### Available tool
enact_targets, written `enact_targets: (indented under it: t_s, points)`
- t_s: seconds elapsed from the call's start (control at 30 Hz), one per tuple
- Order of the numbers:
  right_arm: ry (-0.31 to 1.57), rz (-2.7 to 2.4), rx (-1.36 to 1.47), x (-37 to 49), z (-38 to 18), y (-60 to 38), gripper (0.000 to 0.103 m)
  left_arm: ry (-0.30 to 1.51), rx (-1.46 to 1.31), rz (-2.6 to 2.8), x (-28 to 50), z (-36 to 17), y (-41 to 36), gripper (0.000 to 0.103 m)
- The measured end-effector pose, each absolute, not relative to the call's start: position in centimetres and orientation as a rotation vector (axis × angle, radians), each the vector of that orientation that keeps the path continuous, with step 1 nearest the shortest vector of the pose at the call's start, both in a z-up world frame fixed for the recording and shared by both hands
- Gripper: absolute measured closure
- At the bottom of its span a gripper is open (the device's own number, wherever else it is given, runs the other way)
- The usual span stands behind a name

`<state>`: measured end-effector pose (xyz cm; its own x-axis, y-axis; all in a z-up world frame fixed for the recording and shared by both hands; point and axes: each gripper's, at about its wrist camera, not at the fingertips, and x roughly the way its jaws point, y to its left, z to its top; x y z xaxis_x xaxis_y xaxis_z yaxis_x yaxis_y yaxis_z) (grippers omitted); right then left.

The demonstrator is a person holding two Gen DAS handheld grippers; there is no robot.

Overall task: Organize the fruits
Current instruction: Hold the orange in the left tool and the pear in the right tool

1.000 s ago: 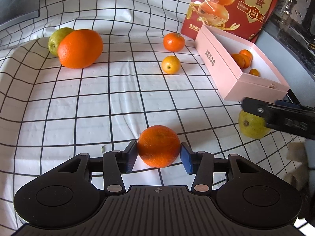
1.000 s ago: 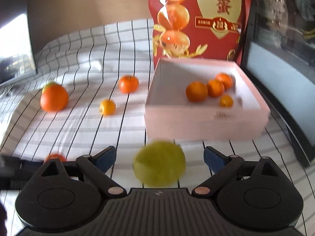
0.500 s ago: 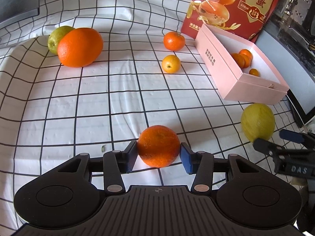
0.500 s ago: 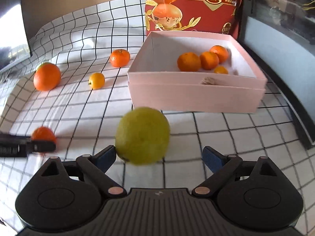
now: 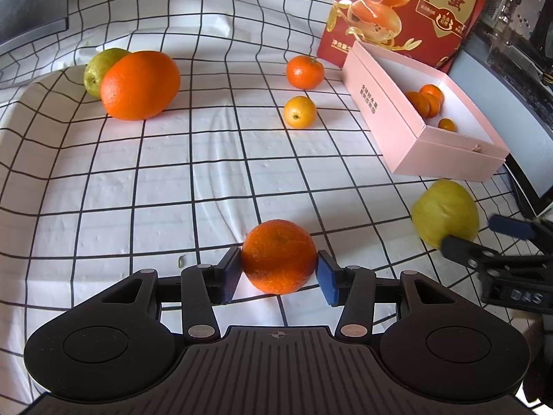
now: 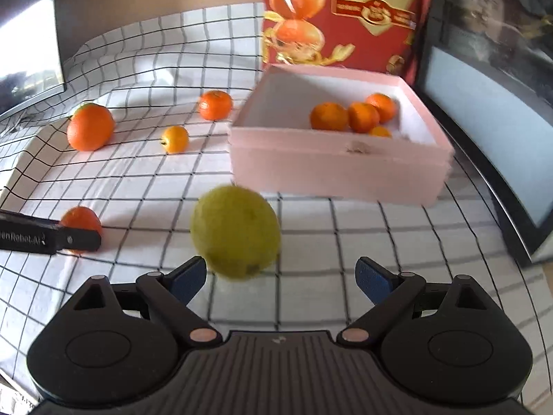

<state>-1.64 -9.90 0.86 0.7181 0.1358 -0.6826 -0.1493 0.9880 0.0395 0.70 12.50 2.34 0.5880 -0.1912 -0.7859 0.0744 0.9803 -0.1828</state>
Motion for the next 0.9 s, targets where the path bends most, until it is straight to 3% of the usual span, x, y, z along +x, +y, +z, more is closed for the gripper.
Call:
enact_targets:
  t_s: [0.23,0.43,0.57,0.9]
  points:
    - [0.772,0.218,-0.043,1.4,0.3,-7.7,0.011,0.95,-0.135,-0.154,1.1,2.5,12.5,0.051]
    - [0.821,0.246,-0.021,2.4,-0.6,-6.8,0.02,0.949,-0.137,-0.157,1.1,2.4,12.7,0.051]
    - [0.814,0.272,-0.022,1.9,-0.3,-6.9,0.042,0.94,-0.12,-0.162,0.9,2.4,12.6,0.052]
    - [0.811,0.26,-0.07,-0.9,0.1,-8.4,0.042,0.931,-0.078,-0.168,0.6,2.4,12.1,0.052]
